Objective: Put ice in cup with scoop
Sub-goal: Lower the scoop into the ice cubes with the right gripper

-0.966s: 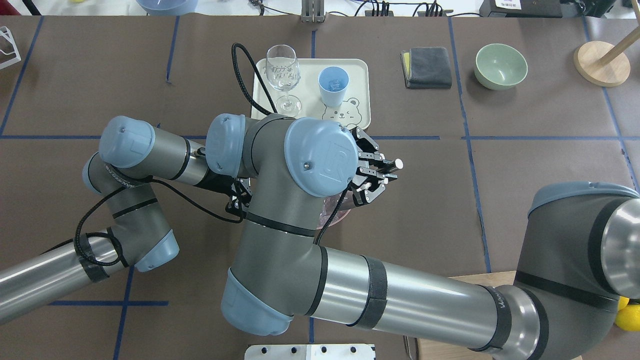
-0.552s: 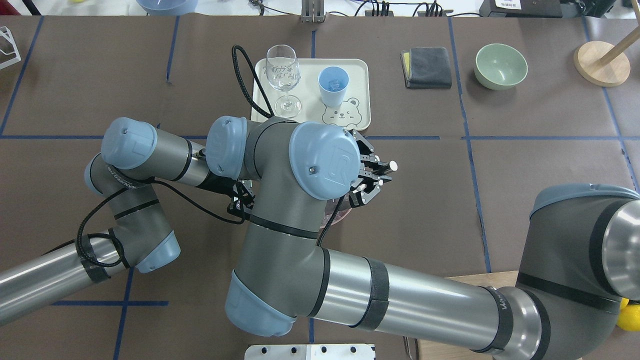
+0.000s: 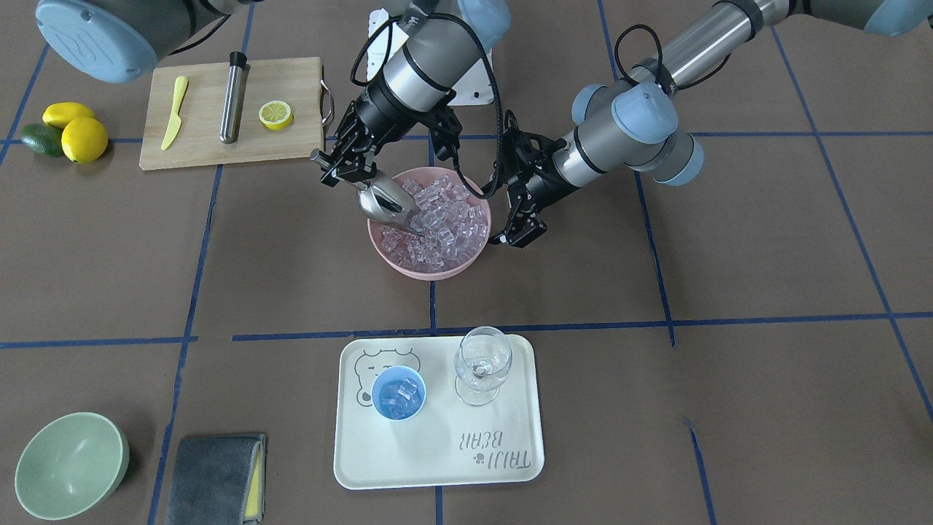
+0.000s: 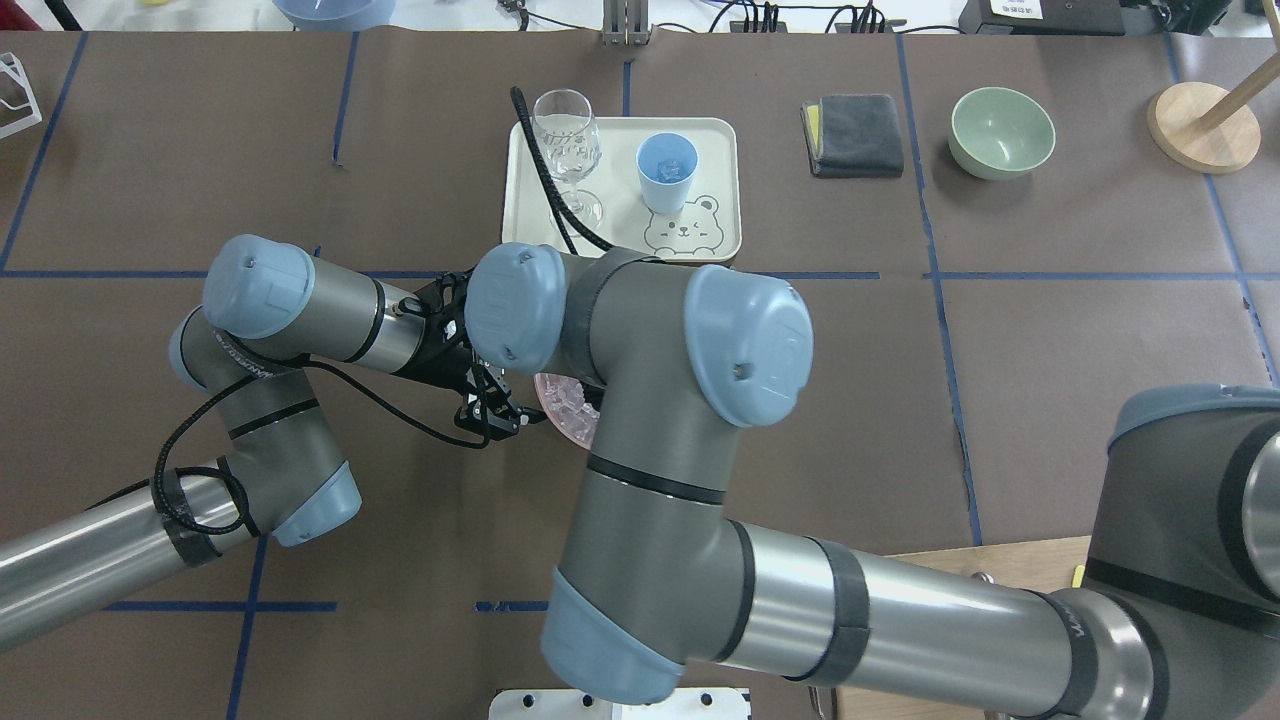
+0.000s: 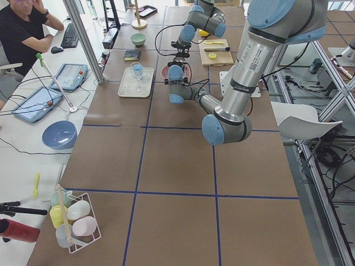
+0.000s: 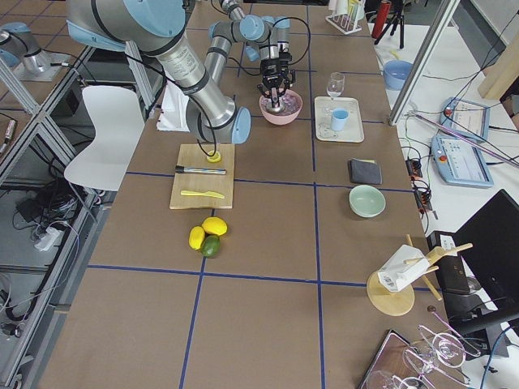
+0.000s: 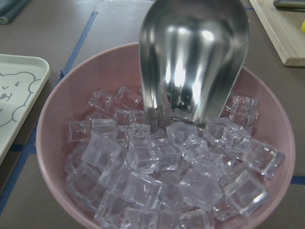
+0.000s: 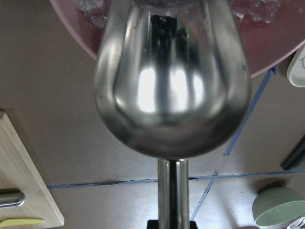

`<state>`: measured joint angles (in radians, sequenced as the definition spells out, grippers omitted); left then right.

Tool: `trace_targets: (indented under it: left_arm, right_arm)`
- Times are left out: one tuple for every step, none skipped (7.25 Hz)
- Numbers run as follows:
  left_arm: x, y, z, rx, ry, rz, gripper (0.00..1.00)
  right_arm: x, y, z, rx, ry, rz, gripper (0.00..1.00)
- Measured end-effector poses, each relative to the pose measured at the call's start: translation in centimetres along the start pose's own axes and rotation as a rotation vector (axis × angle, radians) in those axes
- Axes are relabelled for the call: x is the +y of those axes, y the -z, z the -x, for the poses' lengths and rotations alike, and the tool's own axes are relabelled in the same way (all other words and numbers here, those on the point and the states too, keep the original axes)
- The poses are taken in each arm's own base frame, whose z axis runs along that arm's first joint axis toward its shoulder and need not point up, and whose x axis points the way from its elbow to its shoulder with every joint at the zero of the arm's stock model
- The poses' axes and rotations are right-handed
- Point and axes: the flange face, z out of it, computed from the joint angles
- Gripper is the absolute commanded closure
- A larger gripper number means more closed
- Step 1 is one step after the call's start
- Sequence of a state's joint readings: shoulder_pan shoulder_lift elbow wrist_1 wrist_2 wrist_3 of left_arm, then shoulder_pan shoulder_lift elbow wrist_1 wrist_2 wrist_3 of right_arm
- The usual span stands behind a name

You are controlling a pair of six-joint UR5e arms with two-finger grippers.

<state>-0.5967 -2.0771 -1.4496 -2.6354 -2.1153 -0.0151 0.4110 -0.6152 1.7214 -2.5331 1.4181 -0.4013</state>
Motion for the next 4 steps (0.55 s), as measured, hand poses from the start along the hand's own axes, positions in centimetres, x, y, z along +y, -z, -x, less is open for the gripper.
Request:
trace_targets:
  left_arm:
    - [0.00,0.00,0.00,0.000,-0.001,0.000,0.00]
    - [0.02,0.00,0.00,0.000,-0.001,0.000,0.00]
    - [0.07,0.01,0.00,0.000,-0.001,0.001,0.00]
    - [0.10,0.01,0.00,0.000,-0.001,0.001,0.00]
  right_arm:
    - [1.23,-0.85,0.70,0.011,-0.005,-0.035,1.00]
    - [1.74,-1.20,1.03,0.015,-0.009,-0.060,1.00]
    - [1.90,-1.22,1.14,0.018,-0.011,-0.073,1.00]
    - [1.90,-1.21,1.15,0.021,-0.013,-0.084,1.00]
